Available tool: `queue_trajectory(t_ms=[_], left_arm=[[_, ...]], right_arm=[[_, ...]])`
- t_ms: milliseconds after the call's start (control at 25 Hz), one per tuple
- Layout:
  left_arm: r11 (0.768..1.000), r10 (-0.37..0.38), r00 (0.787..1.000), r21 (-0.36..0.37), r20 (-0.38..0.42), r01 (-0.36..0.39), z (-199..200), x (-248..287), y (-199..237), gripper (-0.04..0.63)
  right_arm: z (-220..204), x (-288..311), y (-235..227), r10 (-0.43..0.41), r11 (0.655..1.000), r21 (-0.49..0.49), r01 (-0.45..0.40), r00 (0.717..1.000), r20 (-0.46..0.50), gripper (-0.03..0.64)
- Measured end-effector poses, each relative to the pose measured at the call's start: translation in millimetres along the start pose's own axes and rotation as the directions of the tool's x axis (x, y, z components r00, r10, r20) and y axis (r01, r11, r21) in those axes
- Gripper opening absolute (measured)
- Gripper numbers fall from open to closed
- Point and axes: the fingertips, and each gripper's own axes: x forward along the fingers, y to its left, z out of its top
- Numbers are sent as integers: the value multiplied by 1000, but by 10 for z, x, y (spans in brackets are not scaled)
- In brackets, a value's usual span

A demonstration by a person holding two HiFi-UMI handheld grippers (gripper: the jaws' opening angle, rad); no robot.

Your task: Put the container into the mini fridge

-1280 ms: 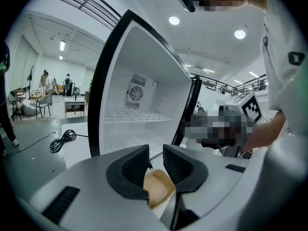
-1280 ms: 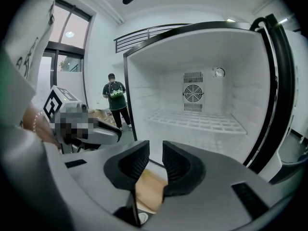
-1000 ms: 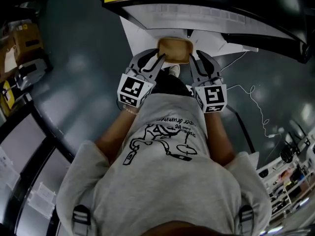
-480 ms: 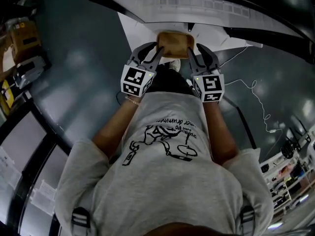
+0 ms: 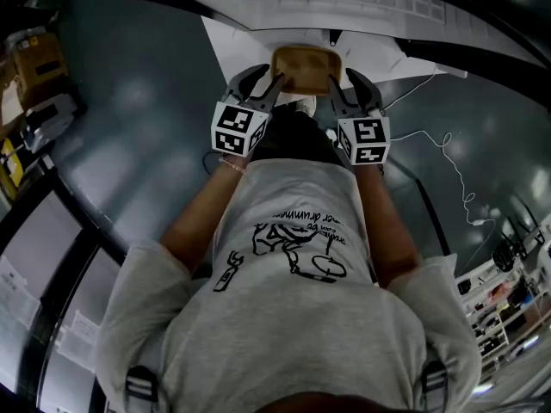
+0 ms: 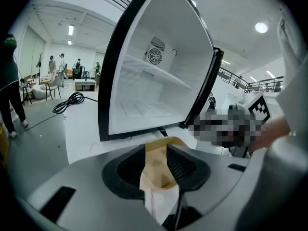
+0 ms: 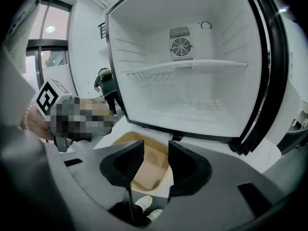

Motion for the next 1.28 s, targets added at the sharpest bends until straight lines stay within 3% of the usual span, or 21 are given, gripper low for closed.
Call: queue_trajectory(t_ms=[600, 1280], left_arm=[[997, 17, 998, -80, -56, -21, -339, 204, 143, 166], [990, -1, 996, -139, -91, -12, -538, 380, 143, 173]], right_arm=[[-444, 227, -160, -20, 997, 69, 25, 997, -70, 175], [-629, 392, -170, 4, 992, 128, 8, 995, -95, 179]])
